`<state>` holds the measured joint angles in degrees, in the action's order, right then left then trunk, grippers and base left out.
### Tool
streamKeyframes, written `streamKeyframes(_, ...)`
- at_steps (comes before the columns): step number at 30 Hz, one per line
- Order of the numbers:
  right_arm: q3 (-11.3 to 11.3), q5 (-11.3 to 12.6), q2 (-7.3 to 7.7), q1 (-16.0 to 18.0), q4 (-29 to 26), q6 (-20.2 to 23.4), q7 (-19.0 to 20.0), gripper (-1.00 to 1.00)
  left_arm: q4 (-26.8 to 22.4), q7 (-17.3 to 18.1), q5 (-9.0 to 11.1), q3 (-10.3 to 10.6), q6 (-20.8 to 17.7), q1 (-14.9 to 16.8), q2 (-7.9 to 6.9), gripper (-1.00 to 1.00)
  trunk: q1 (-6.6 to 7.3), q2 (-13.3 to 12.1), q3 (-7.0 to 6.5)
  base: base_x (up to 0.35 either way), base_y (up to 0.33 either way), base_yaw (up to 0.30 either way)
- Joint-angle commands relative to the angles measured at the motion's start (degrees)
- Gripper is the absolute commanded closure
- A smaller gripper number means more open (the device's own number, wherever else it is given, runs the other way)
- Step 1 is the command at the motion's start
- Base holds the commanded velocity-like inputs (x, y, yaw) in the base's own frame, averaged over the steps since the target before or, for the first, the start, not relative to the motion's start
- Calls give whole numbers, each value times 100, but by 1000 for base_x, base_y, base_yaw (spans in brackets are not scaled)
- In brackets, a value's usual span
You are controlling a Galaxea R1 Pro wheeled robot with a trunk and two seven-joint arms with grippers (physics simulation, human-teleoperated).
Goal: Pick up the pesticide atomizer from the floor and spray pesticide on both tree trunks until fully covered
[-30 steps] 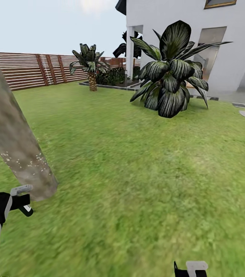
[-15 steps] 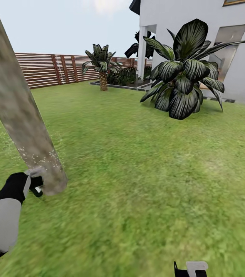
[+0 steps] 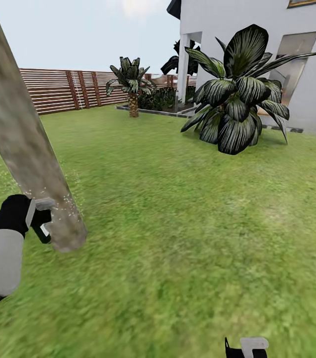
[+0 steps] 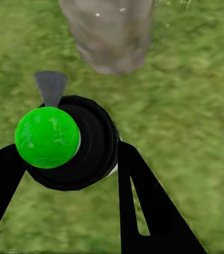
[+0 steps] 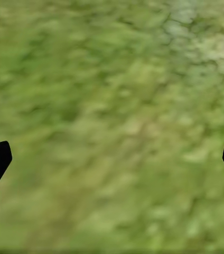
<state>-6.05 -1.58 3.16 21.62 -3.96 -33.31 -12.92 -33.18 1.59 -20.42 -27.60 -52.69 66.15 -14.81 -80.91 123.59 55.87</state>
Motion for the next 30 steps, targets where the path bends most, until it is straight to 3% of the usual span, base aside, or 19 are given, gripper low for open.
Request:
streamKeyframes(1,-1,0,0,0,0,0,0,-100,8,9,45,27,-46,23,-153,100,0,0,0,0,0,0)
streamKeyframes(5,-1,0,-5,0,0,0,0,-100,42,111,54,53,-64,-12,-510,100,0,0,0,0,0,0)
streamKeyframes(9,-1,0,-9,0,0,0,0,-100,54,211,47,70,15,-181,-541,100,0,0,0,0,0,0)
streamKeyframes(11,-8,0,-15,0,0,6,12,-100,7,532,41,80,287,-694,-544,100,0,0,0,0,0,0)
streamKeyframes(13,-21,-18,-17,0,-8,12,21,-100,3,1015,33,91,1081,-1284,-597,100,0,0,0,0,0,0)
streamKeyframes(14,-18,-160,-10,0,-26,19,27,-100,4,1357,19,168,1641,-1677,-640,100,0,0,0,0,0,0)
streamKeyframes(15,-66,-500,2,0,-74,19,38,-100,6,1715,-46,355,2113,-1974,-679,100,0,0,0,0,0,0)
streamKeyframes(16,-149,-1056,11,1,-316,27,55,-100,29,2141,-194,591,2549,-2187,-712,100,0,0,0,0,0,0)
streamKeyframes(17,-180,-1461,14,5,-612,67,100,-100,58,2453,-320,720,2853,-2272,-724,100,0,0,0,0,0,0)
streamKeyframes(19,-204,-2126,11,5,-1265,545,634,-100,91,3068,-635,911,3424,-2338,-727,100,0,0,0,0,0,0)
streamKeyframes(21,-210,-2385,9,51,-1771,1279,1716,-100,100,3651,-939,1203,3786,-2355,-721,100,0,0,0,0,0,0)
streamKeyframes(23,-212,-2459,20,236,-2148,1617,2705,-100,101,4090,-1099,1650,4033,-2360,-705,100,0,0,0,0,0,0)
streamKeyframes(25,-212,-2480,30,548,-2318,1714,3770,-100,101,4254,-1133,2097,4238,-2356,-663,100,0,0,0,0,0,0)
streamKeyframes(27,-208,-2477,34,903,-2370,1740,4792,-100,101,4304,-1151,2470,4305,-2354,-506,100,0,0,0,0,0,0)
streamKeyframes(30,-197,-2449,28,1160,-2388,1744,5292,-100,101,4317,-1151,3197,4340,-2353,-328,100,0,0,0,0,0,0)
